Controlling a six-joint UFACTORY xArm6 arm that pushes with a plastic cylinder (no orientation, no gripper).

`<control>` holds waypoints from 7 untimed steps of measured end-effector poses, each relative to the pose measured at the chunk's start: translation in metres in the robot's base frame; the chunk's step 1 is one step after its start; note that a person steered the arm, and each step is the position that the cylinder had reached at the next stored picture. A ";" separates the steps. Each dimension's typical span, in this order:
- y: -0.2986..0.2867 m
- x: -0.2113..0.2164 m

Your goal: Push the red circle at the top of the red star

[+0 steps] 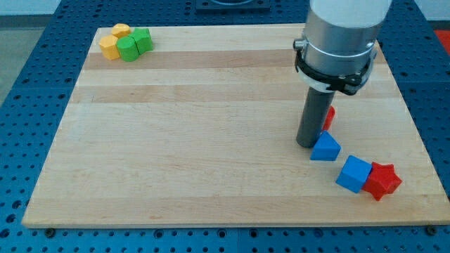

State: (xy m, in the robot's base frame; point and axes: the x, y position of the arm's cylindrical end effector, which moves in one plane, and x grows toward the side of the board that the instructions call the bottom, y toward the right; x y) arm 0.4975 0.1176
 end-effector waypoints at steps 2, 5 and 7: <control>0.026 0.001; 0.004 -0.003; -0.017 -0.042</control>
State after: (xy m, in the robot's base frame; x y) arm 0.4556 0.1001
